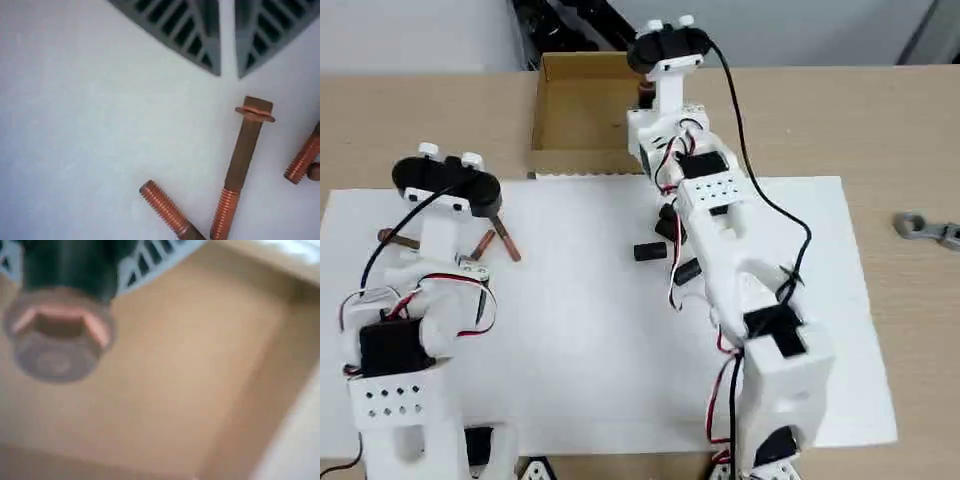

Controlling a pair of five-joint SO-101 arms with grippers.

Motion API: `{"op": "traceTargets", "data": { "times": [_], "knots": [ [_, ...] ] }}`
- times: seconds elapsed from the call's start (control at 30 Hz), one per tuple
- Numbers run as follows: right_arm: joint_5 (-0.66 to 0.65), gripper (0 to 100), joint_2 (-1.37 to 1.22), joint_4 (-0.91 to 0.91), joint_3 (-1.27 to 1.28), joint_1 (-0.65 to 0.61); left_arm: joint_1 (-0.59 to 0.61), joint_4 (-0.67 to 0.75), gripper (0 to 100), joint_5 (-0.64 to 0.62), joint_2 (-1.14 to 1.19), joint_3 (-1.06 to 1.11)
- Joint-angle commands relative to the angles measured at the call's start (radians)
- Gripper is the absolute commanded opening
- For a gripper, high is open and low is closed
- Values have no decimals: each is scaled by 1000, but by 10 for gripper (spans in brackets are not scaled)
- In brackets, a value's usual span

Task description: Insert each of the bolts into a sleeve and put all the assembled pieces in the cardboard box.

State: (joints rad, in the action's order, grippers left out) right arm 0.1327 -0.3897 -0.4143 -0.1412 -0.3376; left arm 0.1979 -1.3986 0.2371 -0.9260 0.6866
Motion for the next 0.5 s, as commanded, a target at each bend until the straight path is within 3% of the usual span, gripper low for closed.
{"op": "traceTargets", "data": {
  "times": [0.0, 0.23, 0.47],
  "knots": [
    [9, 4, -28, 28, -86, 8, 5, 55, 6, -2, -6, 22],
    [12, 18, -97, 35, -86, 1, 5, 101, 7, -54, 0, 64],
    [12, 197, -96, 24, -86, -5, 5, 123, 17, -110, 3, 70]
  ]
}}
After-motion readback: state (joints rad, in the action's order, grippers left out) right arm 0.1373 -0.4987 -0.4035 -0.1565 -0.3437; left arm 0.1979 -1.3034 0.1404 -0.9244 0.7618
